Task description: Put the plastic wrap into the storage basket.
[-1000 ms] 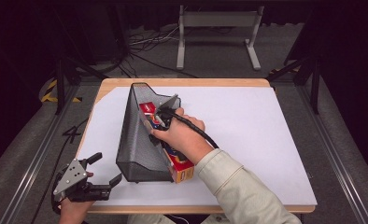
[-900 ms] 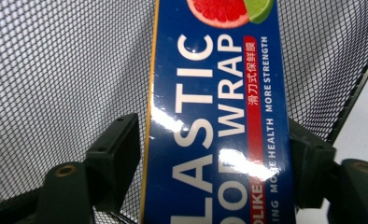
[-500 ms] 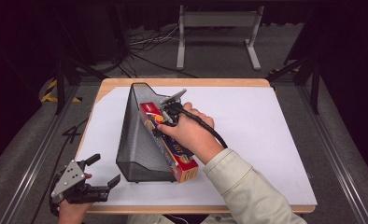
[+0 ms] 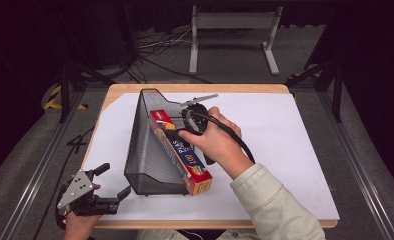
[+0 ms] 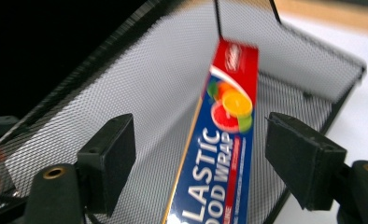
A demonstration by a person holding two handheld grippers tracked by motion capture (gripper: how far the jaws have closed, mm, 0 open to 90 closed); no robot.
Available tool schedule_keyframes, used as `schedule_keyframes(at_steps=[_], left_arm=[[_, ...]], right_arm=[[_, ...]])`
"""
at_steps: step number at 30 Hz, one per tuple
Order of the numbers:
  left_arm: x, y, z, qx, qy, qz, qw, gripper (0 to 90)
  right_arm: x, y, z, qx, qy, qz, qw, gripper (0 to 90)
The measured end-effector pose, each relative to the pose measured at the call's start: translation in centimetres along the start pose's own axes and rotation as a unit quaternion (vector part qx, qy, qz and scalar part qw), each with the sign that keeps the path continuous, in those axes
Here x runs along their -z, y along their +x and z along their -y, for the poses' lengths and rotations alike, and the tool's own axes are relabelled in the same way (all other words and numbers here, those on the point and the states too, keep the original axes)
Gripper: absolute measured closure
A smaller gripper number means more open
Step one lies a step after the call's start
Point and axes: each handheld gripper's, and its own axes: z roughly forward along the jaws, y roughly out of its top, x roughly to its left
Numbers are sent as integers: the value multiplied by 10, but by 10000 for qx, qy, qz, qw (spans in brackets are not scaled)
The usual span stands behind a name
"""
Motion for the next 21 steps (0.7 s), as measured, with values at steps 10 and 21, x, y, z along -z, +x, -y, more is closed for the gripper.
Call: schedule_keyframes(at_steps=[10,21], left_arm=[[-2,0,0,22,56,86,9999,20],[-5,-2,-1,-71,154,76,9998,11]], right_arm=[[20,-2,5,572,-443,-264,9970,230],[53,-21,21,717,-688,-291,9946,222]])
